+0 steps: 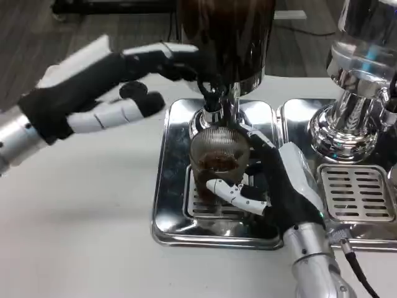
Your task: Grasp the cup under the faucet to collect the drink, then remove the cup.
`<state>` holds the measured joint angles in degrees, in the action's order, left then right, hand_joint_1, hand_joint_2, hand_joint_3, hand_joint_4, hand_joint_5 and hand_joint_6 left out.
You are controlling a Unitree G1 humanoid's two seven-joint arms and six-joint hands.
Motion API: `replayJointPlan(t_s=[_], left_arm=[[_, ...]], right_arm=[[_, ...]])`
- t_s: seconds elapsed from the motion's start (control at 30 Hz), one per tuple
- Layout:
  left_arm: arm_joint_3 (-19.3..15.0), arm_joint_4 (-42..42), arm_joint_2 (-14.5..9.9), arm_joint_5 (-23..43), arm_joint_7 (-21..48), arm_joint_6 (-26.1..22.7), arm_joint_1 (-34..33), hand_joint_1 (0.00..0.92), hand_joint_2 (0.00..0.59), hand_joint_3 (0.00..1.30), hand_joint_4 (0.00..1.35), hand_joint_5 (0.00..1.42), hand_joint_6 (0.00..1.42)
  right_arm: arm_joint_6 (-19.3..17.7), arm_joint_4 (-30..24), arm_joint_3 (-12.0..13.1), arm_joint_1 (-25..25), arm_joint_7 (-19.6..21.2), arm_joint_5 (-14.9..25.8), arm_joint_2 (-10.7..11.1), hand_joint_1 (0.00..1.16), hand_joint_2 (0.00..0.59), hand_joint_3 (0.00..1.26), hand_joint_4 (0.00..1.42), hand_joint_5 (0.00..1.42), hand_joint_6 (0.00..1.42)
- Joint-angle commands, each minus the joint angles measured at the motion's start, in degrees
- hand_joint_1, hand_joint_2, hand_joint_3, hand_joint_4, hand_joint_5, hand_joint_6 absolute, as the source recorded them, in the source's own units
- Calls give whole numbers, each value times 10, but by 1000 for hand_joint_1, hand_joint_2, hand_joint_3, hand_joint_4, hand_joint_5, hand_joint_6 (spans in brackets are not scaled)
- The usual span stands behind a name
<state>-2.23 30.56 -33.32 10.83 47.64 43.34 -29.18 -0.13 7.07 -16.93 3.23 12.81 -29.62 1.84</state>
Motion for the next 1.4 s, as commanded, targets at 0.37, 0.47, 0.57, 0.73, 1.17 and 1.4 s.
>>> replayJointPlan(t_s=[0.37, 0.47, 0.57, 0.73, 1.17, 1.4], left_arm=[[-54, 34, 2, 5, -43, 17, 6, 0, 93, 214, 202, 282, 295], [-59, 38, 4, 3, -51, 16, 12, 0, 95, 214, 202, 286, 299], [-62, 42, 5, 0, -58, 12, 19, 0, 98, 214, 202, 289, 301], [-60, 39, 10, -3, -68, 4, 34, 0, 100, 214, 206, 291, 303], [-48, 33, 18, -17, -79, -8, 58, 0, 105, 214, 211, 293, 307], [-38, 43, 22, -28, -78, -9, 67, 0, 106, 214, 212, 293, 315]], right_arm=[[0, -2, -5, -6, 34, -12, -7, 654, 195, 298, 317, 428, 528], [-3, -3, -6, -9, 43, -16, -6, 659, 198, 307, 330, 448, 549], [-6, -6, -6, -11, 51, -19, -5, 657, 196, 308, 333, 460, 553], [-14, -7, -10, -18, 72, -28, -3, 655, 195, 308, 348, 477, 558], [-22, -25, -9, -34, 102, -37, 2, 665, 200, 322, 367, 505, 585], [-23, -37, -5, -42, 111, -41, 4, 666, 206, 342, 397, 537, 615]])
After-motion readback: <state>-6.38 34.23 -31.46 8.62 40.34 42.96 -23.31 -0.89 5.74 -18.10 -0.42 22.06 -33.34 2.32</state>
